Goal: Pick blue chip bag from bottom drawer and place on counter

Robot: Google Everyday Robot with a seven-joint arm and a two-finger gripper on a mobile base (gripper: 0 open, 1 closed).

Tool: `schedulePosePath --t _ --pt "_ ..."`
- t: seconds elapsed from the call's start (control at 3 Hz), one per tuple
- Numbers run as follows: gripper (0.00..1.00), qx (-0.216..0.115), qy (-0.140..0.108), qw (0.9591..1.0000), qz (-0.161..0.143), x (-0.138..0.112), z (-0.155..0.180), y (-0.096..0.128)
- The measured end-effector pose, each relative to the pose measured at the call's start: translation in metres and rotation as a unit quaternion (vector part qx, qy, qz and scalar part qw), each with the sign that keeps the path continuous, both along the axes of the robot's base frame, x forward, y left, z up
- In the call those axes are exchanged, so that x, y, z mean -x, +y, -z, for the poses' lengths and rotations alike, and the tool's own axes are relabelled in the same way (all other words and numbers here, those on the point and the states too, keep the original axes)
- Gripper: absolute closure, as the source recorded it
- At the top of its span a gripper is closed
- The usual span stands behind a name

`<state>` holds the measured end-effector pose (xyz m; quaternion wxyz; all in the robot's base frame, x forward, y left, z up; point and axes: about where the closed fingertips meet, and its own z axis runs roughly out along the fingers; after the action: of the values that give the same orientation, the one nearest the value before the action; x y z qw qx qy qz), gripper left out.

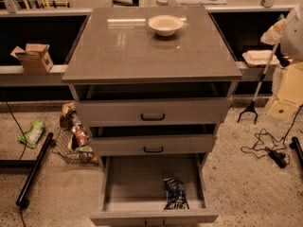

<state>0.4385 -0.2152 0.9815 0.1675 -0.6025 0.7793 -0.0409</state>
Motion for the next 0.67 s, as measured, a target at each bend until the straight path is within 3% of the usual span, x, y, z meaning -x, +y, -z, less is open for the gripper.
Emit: schedulePosePath --t 0.33,0.67 --pt "0.00 0.000 0.000 1.0000 0.000 0.000 0.000 0.000" --pt "0.00 0.002 0.025 0.9990 0.038 -0.002 0.024 -0.010"
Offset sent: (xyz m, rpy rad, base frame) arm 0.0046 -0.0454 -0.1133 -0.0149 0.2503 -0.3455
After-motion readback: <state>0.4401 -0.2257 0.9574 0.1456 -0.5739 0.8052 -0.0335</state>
